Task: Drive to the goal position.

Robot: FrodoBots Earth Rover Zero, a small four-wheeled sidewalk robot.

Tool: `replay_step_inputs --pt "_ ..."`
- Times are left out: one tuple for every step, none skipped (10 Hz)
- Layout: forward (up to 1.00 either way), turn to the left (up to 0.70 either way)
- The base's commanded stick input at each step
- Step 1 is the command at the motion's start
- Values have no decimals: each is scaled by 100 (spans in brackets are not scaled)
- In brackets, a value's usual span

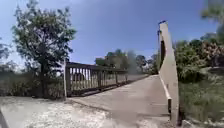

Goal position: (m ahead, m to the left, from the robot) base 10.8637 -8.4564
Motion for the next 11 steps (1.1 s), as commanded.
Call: replay_step_inputs --pt "70 14" --pt "70 14" --pt "70 12" --pt "70 2" --pt "70 0" --pt "70 0" --pt "70 0" --pt "70 -8" --pt "70 -14" --pt "70 -14" --pt "70 -14"
